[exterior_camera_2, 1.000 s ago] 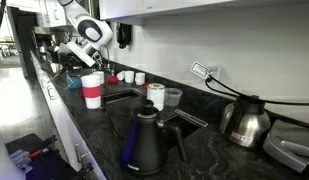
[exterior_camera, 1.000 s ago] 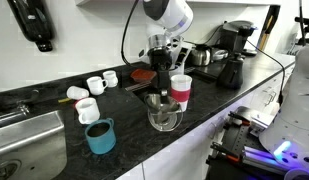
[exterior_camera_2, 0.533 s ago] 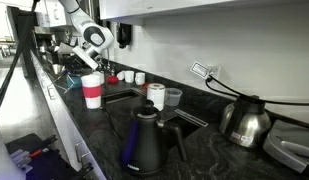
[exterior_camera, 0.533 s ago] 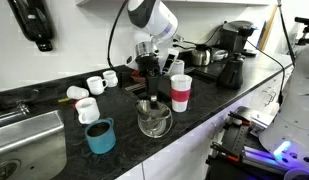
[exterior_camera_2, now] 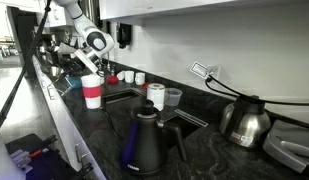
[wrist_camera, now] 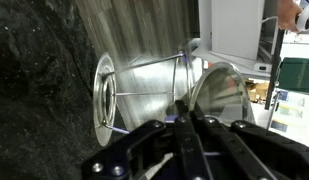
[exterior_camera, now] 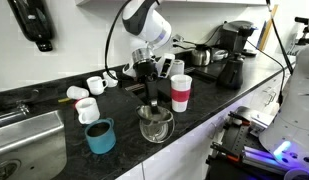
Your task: Move the silver object to the left of the counter
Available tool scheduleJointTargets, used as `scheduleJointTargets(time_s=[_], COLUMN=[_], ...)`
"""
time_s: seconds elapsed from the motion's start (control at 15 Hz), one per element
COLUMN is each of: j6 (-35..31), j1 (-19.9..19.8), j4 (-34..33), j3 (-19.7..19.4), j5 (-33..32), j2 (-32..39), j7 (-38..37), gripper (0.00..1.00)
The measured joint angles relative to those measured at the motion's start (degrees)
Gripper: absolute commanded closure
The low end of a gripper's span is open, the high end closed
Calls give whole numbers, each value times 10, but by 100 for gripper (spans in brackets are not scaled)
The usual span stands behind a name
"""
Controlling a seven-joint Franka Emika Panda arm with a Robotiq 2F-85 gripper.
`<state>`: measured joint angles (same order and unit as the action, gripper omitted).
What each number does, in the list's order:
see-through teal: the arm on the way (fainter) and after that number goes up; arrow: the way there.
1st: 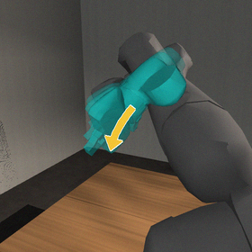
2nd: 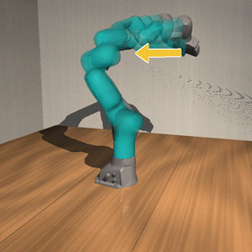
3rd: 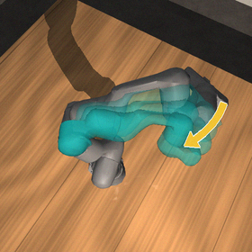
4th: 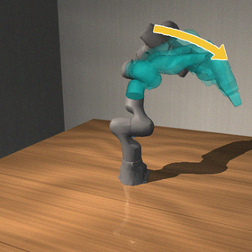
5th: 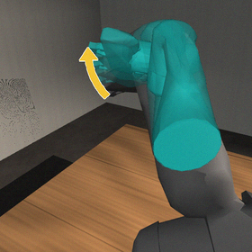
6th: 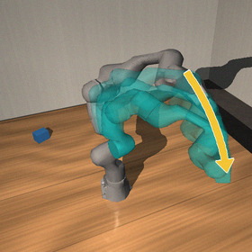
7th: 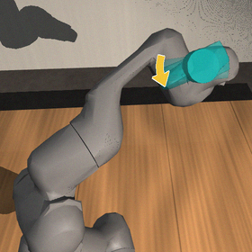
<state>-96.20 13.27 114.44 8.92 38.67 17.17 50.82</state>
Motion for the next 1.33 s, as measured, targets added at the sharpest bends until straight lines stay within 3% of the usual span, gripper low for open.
scheduleJointTargets(time_s=[0.6,0.67,0.8,1.27,1.33], j6=[3,3,5,13,13], j1=[-32,-37,-44,-45,-45], j4=[-62,-70,-83,-91,-91], j3=[1,1,1,3,3], j5=[-2,-2,-2,-2,-2], j2=[74,82,96,103,103], j7=[0,0,0,-1,-1], gripper=[98,93,93,93,68])
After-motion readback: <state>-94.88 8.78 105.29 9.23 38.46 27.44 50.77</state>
